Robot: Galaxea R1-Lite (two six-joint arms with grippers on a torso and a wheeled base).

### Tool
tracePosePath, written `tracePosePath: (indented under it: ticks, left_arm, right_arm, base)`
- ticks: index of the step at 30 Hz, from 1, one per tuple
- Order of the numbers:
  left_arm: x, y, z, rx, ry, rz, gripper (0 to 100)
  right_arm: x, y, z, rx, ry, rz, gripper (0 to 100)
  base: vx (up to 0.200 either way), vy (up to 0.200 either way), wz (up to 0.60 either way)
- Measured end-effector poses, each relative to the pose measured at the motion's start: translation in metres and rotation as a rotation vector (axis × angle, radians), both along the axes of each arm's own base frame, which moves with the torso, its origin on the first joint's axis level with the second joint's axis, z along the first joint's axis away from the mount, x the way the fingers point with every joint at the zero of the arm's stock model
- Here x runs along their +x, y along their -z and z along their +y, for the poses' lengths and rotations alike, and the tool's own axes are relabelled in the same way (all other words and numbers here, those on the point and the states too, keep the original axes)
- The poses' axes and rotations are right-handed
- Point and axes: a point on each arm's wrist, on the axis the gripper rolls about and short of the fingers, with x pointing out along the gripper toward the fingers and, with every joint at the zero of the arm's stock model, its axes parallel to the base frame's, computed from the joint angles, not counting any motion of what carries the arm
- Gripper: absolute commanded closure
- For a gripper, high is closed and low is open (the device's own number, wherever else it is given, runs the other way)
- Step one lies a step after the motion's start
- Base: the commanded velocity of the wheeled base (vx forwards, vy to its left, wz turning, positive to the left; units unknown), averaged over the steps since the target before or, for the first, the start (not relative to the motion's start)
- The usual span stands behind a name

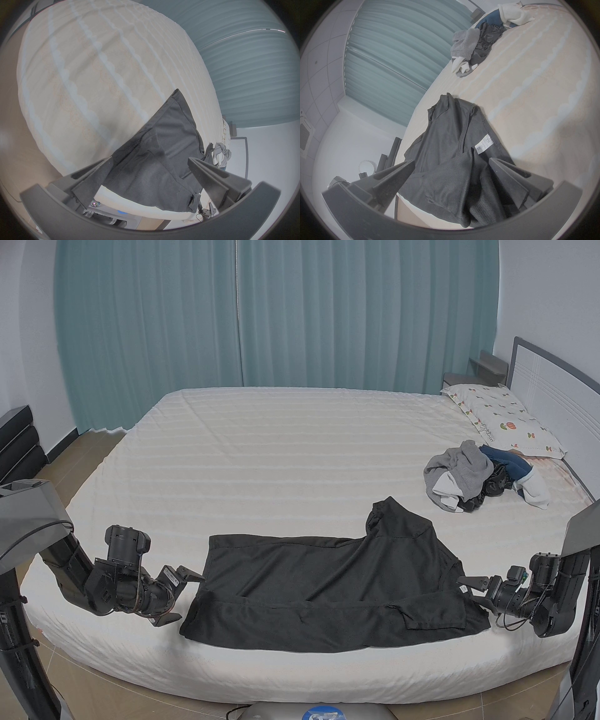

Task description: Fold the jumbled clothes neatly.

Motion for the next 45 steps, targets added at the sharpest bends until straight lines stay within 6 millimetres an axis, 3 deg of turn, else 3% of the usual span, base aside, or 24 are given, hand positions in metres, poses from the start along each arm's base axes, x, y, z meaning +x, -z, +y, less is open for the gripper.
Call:
tracePosePath:
  ticks: [7, 8, 18, 38, 39, 45]
  left_arm:
    - [-0.001, 0.0, 0.001, 0.0, -0.002, 0.0, 0]
    - [-0.001, 0.0, 0.001, 0.001, -0.002, 0.0, 0]
    - [-0.001, 0.0, 0.0, 0.001, -0.001, 0.0, 0]
    - [-0.001, 0.0, 0.0, 0.002, -0.004, 0.0, 0]
    - [-0.001, 0.0, 0.0, 0.002, -0.004, 0.0, 0]
    - [-0.001, 0.0, 0.0, 0.002, -0.005, 0.001, 0]
  right_arm:
    - [0.003, 0.007, 0.007, -0.008, -0.031, 0.007, 0]
    - [0.004, 0.008, 0.008, -0.014, -0.037, 0.006, 100]
    - [0.002, 0.016, 0.01, -0.063, -0.031, 0.015, 100]
    - [0.006, 0.011, 0.005, -0.102, 0.045, -0.043, 100]
    - [0.006, 0.01, 0.005, -0.103, 0.045, -0.044, 0]
    - [0.003, 0.009, 0.007, -0.102, 0.04, -0.039, 0]
  base:
    - [0.0, 0.0, 0.0]
    - [0.0, 0.0, 0.0]
    - [0.0, 0.0, 0.0]
    - [0.0, 0.0, 0.0]
    - [0.0, 0.0, 0.0]
    - [0.0, 0.0, 0.0]
